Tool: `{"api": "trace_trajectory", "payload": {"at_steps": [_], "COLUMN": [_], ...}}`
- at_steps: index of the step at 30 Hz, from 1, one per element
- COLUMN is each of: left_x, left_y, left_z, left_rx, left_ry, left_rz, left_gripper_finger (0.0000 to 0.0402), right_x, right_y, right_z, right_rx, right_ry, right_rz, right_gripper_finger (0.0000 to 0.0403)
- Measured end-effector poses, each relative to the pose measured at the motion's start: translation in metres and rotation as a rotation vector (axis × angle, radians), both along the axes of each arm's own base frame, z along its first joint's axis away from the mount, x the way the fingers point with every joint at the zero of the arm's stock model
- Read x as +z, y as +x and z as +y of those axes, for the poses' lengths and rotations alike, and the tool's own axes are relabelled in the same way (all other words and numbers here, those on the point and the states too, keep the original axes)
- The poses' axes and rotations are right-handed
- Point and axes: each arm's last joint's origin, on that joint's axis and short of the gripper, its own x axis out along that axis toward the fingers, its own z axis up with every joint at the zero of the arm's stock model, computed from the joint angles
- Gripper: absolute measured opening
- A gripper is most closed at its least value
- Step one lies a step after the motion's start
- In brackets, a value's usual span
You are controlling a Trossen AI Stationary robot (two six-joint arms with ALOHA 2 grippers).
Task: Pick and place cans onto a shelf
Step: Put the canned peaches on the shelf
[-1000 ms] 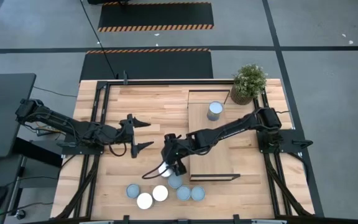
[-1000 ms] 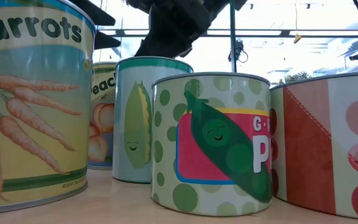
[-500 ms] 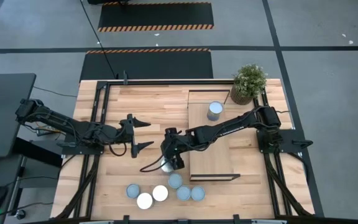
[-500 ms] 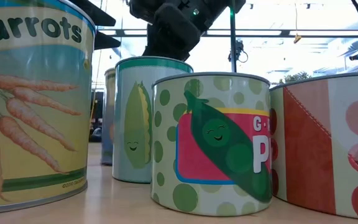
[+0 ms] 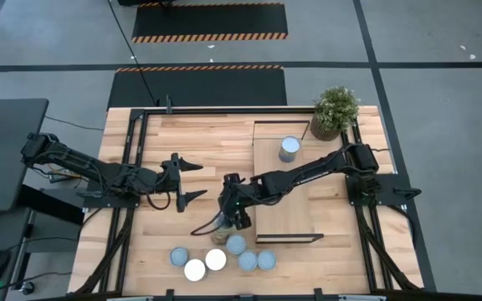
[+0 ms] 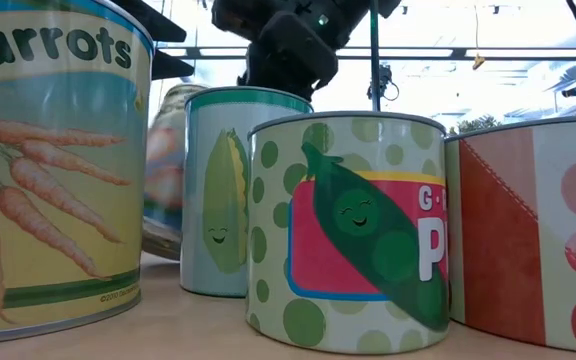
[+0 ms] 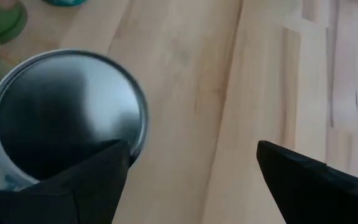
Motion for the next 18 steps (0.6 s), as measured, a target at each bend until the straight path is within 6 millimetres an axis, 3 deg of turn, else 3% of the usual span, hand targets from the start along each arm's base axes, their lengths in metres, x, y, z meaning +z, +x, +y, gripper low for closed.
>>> {"api": "trace_trajectory", "payload": {"at_steps": [5, 18], "left_x": [0.0, -0.001], "left_y": [0.0, 0.0], "left_z": [0.0, 0.0], "left_rx": [0.0, 0.001], "left_ry": [0.0, 0.0], "left_rz": [-0.001, 0.011], "left_gripper_finger": [0.0396, 0.0396], "right_x": [0.002, 0.006], "right_y": [-0.001, 0.0], "right_z": [0.015, 0.03], "right_rx": [0.056, 0.137], "right_ry": [-0.014, -0.004], "right_rz": [-0.025, -0.089], "right_gripper_finger": [0.0359, 0.0359]}}
